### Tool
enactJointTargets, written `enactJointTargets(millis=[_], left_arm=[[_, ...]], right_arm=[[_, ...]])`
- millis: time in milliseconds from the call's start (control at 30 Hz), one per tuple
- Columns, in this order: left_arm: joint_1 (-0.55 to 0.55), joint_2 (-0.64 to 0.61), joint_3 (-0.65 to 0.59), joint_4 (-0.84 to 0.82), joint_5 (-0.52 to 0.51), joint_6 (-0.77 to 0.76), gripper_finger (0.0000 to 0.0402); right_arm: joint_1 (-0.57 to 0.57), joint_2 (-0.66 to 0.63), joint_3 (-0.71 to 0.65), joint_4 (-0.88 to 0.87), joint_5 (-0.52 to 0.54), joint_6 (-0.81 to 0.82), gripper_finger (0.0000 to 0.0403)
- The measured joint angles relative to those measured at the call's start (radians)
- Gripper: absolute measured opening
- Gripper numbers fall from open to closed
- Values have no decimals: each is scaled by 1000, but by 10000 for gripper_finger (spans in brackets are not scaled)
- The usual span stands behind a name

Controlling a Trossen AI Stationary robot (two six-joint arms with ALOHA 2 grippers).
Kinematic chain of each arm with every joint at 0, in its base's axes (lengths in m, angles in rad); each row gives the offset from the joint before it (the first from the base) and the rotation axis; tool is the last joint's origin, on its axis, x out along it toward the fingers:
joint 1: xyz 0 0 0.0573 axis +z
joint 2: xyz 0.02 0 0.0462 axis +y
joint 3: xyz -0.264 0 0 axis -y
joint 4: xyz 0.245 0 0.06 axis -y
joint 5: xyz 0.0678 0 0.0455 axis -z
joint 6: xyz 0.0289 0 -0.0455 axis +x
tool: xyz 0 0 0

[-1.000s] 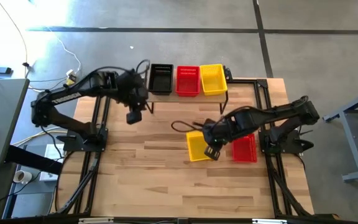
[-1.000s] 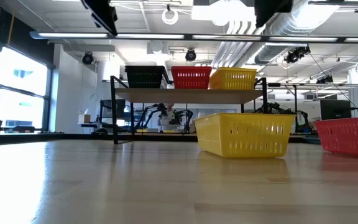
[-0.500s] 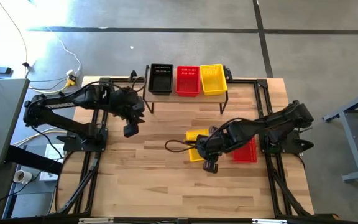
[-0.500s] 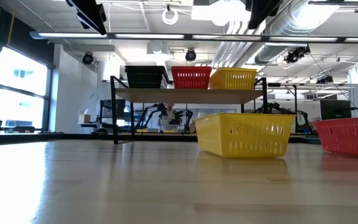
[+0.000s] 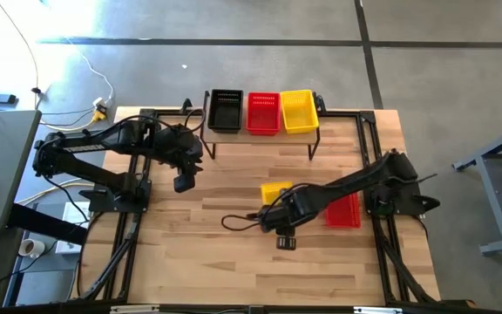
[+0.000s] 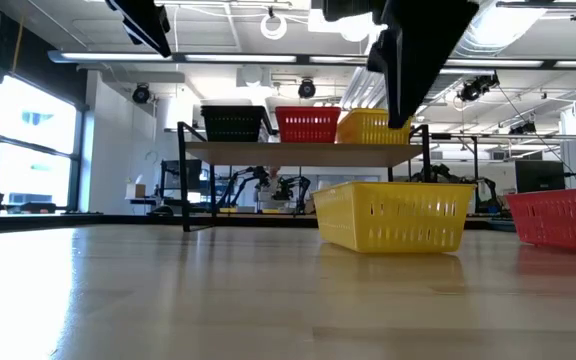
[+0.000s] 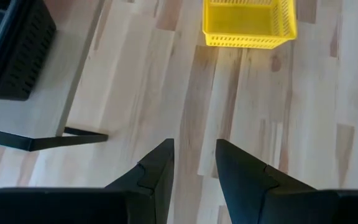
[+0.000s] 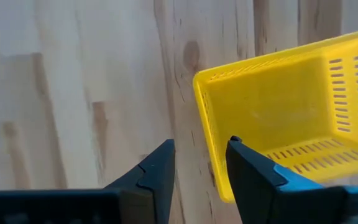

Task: Stack baskets on shelf by color
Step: Stack the yellow basket on top of the yellow basket on the shelf

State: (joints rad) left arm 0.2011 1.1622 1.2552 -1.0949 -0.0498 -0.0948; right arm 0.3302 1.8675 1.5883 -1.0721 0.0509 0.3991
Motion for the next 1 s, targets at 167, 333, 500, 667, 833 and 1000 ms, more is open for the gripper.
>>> enactJointTargets(millis=[167, 333, 500, 667, 833, 1000], left_arm=[[0, 0, 0, 0, 0, 0, 110], [0, 0, 0, 0, 0, -6, 110], [0, 0, 0, 0, 0, -7, 110], [0, 0, 0, 0, 0, -18, 110], [0, 1, 0, 0, 0, -18, 110], [0, 1, 0, 0, 0, -25, 110]], right_arm=[[0, 60, 0, -2, 2, -7, 130], [-5, 95, 0, -3, -7, -12, 130], [-10, 132, 0, -11, -10, -7, 130], [-10, 172, 0, -43, -5, 8, 130], [-10, 198, 0, -65, 2, 19, 112], [-10, 202, 0, -76, 1, 19, 42]])
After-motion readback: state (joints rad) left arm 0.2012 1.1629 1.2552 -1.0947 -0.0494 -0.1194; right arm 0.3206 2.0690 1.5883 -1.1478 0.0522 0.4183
